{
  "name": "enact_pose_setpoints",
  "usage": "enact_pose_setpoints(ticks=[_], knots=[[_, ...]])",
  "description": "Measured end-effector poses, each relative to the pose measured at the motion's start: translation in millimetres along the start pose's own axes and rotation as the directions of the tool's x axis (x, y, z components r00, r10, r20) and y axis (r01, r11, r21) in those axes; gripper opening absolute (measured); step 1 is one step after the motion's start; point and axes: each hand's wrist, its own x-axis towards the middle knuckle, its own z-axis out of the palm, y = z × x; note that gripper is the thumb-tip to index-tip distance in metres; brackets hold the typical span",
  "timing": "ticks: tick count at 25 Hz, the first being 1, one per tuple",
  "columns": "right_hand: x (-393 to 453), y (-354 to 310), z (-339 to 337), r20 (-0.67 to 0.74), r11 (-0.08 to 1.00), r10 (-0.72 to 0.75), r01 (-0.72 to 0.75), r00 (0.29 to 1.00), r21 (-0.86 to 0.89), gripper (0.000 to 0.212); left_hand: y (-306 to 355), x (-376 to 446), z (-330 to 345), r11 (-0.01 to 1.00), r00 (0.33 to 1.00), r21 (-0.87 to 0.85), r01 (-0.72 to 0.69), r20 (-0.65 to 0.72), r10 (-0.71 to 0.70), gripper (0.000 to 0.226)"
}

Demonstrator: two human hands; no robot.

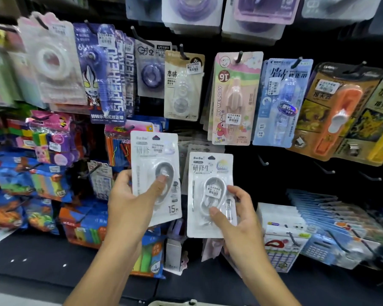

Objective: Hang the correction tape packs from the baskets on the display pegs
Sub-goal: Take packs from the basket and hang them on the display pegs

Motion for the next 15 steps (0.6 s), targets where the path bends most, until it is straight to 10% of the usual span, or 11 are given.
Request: enact_pose_setpoints(ticks=[6,11,15], knots=[[12,6,8,-0.136,0.994,0.081,-0.09,0.987,-0.069,0.026,-2,-1,1,0.999,1.0,0.027,-0.028,0.006,0.028,0.023],[-19,6,1,0.025,0.999,-0.046,0.046,0.999,0.004,0.024,6,0,0,0.996,0.998,-0.059,-0.062,-0.036,0.06,0.023],[-11,3,-1,-0.159,0.992,-0.044,0.061,0.986,0.106,0.022,17,0,-4,0.98,0.992,-0.17,-0.099,-0.092,0.084,0.019]])
